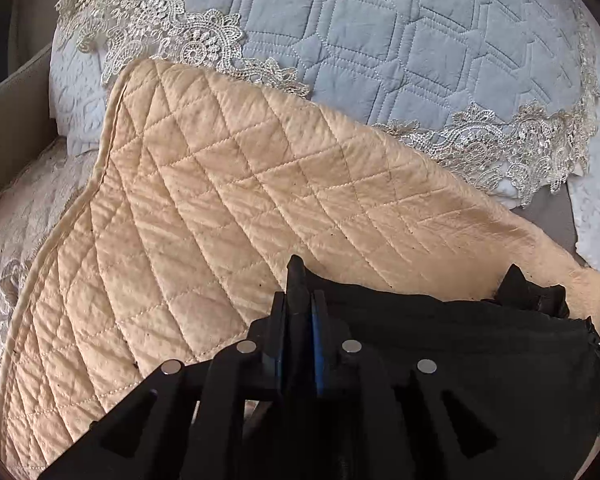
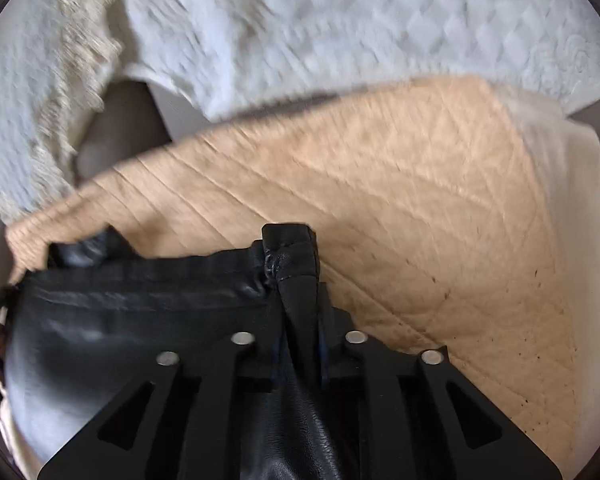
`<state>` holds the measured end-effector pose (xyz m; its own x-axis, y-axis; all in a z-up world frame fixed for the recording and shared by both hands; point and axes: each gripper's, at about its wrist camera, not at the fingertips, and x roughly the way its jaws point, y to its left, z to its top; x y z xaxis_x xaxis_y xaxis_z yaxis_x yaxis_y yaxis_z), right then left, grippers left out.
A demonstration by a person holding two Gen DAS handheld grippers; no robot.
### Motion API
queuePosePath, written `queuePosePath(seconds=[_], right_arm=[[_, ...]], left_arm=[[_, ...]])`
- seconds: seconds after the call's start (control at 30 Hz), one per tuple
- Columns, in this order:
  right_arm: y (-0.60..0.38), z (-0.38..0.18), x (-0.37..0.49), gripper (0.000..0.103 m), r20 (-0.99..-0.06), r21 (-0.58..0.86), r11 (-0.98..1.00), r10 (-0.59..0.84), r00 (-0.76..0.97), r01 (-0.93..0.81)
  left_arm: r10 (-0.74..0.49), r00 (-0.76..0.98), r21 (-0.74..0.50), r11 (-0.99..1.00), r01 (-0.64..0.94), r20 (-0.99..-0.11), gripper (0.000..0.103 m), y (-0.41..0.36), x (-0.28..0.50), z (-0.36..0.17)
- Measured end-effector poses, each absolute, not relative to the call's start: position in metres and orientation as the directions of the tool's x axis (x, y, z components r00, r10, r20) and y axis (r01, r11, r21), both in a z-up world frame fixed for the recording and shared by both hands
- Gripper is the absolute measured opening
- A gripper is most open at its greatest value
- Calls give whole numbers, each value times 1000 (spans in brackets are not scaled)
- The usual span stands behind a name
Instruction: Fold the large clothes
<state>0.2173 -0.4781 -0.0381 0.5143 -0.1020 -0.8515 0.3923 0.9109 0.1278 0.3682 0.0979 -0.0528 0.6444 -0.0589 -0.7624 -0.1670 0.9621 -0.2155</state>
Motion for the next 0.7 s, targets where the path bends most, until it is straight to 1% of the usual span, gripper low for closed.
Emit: queuePosePath(seconds=[0.07,0.1,0.2,0.27,0.33,0.37,0.4,0.43,0.5,0.53,0.57,0.6,0.7], right_arm=[[-481,-26,210,28,-848,144,897,-106,520,417],[-479,-17,206,28,-845,131,895,-124,521,426],[-458,25,170,28,-790,111,913,-159,592,393],[-446,39,149,28,-759,143,914,-145,634,380],[-427,41,121,28,-744,167,920,-119,657,355],[-420,34,109,28,-753,153,924,-120,647,350],[-415,25,107,28,-767,134,926,-128,629,352],[-416,11,102,28,-793,111,923,-141,592,369],[-426,-11,95,19,-822,112,915,-133,554,386],[-433,-15,93,8,-822,130,904,-132,554,408],[-437,-12,91,7,-821,148,890,-133,555,432],[-438,-4,90,7,-820,157,876,-142,554,457],[-427,19,76,16,-801,170,868,-154,578,466]], left_arm=[[-50,631,-196,967,-164,-774,22,97,367,-46],[-50,633,-198,966,-166,-772,22,98,363,-40],[-43,684,-216,961,-170,-728,22,106,335,-11],[-65,720,-241,960,-145,-691,23,106,305,7],[-122,757,-269,960,-73,-641,35,101,274,19],[-132,768,-256,966,-42,-626,43,94,257,20],[-135,770,-233,972,-18,-623,44,87,246,17],[-127,762,-202,979,-6,-635,44,78,240,10],[-101,703,-169,985,-29,-704,44,78,244,-8],[-97,664,-169,985,-45,-741,43,82,249,-25],[-108,644,-192,980,-60,-757,37,92,252,-32],[-124,644,-225,971,-77,-755,35,97,250,-32],[-122,667,-263,958,-114,-735,36,105,231,-9]])
